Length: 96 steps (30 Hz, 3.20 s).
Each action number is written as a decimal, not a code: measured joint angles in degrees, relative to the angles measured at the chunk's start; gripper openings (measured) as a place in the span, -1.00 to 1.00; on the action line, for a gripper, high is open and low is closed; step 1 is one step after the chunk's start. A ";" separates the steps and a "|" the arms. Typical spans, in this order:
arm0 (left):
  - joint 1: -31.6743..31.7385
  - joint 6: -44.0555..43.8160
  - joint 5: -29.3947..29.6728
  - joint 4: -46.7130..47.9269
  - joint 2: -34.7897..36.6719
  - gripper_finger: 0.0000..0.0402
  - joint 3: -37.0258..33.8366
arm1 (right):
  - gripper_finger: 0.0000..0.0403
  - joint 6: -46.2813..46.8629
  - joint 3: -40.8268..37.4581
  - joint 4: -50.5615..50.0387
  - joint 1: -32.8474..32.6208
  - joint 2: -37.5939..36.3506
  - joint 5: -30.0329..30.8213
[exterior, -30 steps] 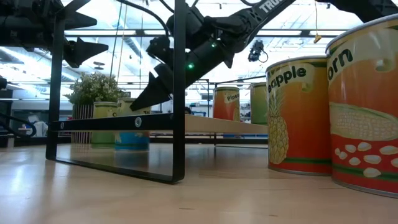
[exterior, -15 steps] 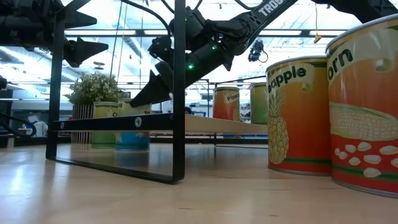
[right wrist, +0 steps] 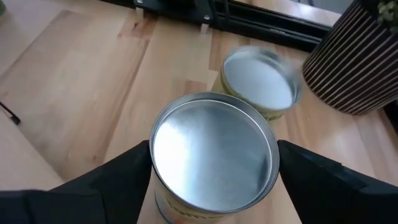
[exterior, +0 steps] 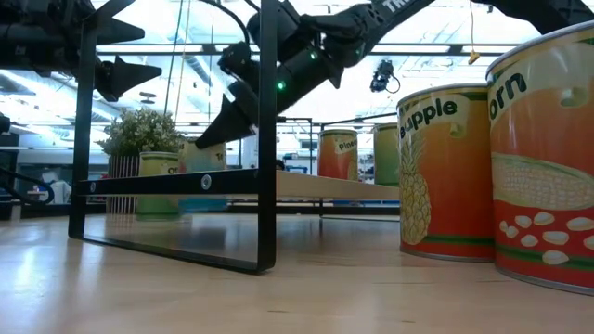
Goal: Pick and place cans onto a shelf
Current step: Put the canned tomatoes on the shelf
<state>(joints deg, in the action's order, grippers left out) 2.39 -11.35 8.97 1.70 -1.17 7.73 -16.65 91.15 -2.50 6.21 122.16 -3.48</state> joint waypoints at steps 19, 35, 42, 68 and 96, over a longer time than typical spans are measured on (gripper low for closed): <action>0.00 0.00 0.00 1.17 0.02 0.95 0.00 | 0.64 2.01 10.10 -28.50 -1.71 -6.89 0.85; 0.00 -0.02 0.02 0.70 0.02 0.95 0.00 | 0.64 12.06 -15.20 -18.34 -7.18 -24.33 18.04; 0.00 0.00 0.02 0.41 0.02 0.95 0.00 | 0.65 19.93 -26.23 -7.02 -9.13 -28.21 25.88; 0.00 -0.15 0.46 -0.42 -1.09 0.95 0.04 | 0.71 37.01 -27.31 -6.89 -13.50 -24.56 41.37; 0.00 -0.02 0.44 -0.50 -1.09 0.95 0.04 | 0.84 30.91 -21.43 -17.43 -12.22 -24.54 51.12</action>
<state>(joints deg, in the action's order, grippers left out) 2.39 -11.38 9.41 1.20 -2.26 7.77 14.26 69.72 -19.93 -6.01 97.62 47.64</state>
